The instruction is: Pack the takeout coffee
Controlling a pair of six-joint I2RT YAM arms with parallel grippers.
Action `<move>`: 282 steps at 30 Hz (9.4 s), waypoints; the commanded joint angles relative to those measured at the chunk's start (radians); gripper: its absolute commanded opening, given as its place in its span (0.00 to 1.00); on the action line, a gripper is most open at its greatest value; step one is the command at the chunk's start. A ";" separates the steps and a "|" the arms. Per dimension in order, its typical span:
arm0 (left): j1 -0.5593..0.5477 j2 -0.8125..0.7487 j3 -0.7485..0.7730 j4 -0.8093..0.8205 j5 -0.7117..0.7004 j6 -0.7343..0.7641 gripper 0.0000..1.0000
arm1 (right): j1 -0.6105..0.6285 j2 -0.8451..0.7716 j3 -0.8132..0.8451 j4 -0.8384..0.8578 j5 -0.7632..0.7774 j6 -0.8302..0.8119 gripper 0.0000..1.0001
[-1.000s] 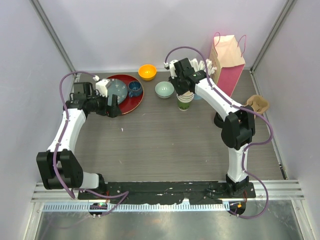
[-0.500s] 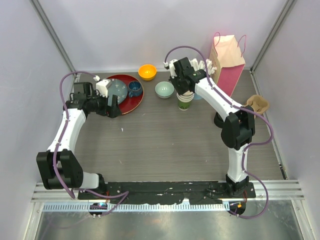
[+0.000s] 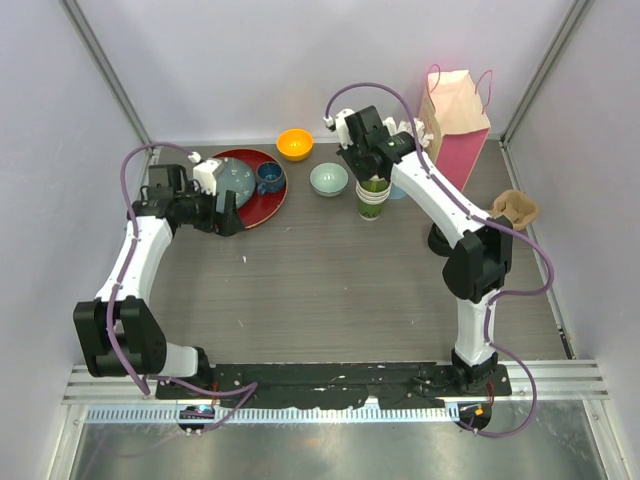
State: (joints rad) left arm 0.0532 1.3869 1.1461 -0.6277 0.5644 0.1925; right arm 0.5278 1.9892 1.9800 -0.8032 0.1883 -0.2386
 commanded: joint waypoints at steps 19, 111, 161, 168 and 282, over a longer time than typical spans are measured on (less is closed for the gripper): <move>0.002 -0.012 0.058 -0.012 -0.153 -0.018 0.88 | 0.396 -0.162 -0.133 0.111 -0.331 -0.341 0.01; 0.005 0.073 0.096 -0.049 -0.078 -0.044 0.86 | -0.029 -0.062 -0.021 0.085 -0.043 -0.005 0.01; -0.484 0.722 0.768 0.105 0.040 -0.696 0.51 | -0.026 -0.291 -0.514 0.358 -0.398 -0.154 0.01; -0.510 0.748 0.762 0.108 0.046 -0.696 0.49 | -0.025 -0.290 -0.517 0.372 -0.403 -0.151 0.01; -0.532 0.822 0.912 0.028 0.006 -0.608 0.44 | -0.022 -0.345 -0.316 0.220 -0.211 -0.232 0.01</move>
State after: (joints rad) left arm -0.4744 2.2234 1.9965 -0.5911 0.5735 -0.4419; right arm 0.5022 1.7313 1.5730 -0.5674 -0.0795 -0.4294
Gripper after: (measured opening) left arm 0.441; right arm 0.039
